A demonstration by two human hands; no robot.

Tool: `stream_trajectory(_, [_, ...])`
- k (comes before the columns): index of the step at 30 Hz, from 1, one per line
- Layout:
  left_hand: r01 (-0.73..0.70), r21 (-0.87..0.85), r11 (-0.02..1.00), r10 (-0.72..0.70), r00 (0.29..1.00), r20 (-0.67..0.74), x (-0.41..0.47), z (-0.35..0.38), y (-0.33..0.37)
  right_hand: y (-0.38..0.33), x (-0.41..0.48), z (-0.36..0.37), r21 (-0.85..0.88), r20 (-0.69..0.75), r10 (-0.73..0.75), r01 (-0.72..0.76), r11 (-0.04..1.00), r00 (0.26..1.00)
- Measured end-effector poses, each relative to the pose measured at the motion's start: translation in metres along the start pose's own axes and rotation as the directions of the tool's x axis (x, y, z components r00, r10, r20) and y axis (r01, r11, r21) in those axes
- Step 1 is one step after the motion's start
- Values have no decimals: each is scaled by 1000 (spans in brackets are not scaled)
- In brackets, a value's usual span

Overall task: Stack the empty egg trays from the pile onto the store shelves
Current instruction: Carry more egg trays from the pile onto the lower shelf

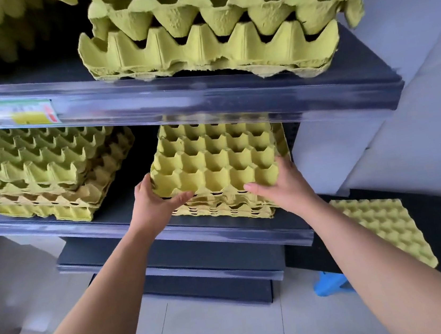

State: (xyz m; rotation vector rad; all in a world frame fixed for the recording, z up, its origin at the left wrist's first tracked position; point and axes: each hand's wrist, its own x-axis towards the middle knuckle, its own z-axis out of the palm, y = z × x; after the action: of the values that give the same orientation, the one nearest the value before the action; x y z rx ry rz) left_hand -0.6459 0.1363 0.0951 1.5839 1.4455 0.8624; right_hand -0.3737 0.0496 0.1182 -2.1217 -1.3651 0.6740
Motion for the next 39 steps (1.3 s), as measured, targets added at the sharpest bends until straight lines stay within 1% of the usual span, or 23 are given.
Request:
stream_trajectory(4, [16, 57, 998, -17, 1000, 5, -2, 1, -2, -1, 1, -3, -47, 12, 1, 0, 999, 1000])
stream_trajectory(6, [-3, 115, 993, 8, 999, -42, -8, 2, 1, -3, -2, -6, -67, -2, -3, 3, 998, 1000])
stream_trajectory(9, [-58, 287, 956, 104, 983, -150, -20, 5, 10, -4, -11, -10, -112, -62, -51, 44, 993, 997])
stream_trajectory(12, [-151, 465, 873, 272, 940, -206, -33, 13, 22, -2, -23, -15, -144, -145, -145, 124, 982, 979])
stream_trajectory(15, [-254, 525, 813, 385, 909, -157, -50, 29, 39, 8, -38, -25, -173, -215, -219, 183, 968, 952])
stream_trajectory(18, [-370, 538, 757, 472, 879, -60, -73, 59, 59, 28, -56, -39, -176, -250, -248, 208, 962, 936])
stream_trajectory(21, [-488, 513, 707, 547, 836, 41, -95, 99, 78, 64, -73, -59, -185, -296, -231, 182, 966, 927])
stream_trajectory(23, [-549, 476, 687, 572, 812, 111, -109, 131, 89, 94, -84, -75, -187, -318, -183, 128, 974, 930])
stream_trajectory(26, [-602, 409, 686, 560, 795, 233, -131, 187, 107, 145, -102, -103, -169, -339, -103, 47, 985, 935])
stream_trajectory(29, [-611, 360, 705, 525, 791, 315, -154, 251, 122, 202, -120, -136, -178, -327, -31, -29, 984, 944])
stream_trajectory(35, [-560, 342, 755, 421, 813, 403, -190, 373, 141, 311, -140, -198, -204, -274, 72, -131, 970, 959])
stream_trajectory(39, [-478, 369, 797, 286, 837, 467, -198, 436, 131, 373, -140, -218, -220, -234, 156, -209, 953, 960])
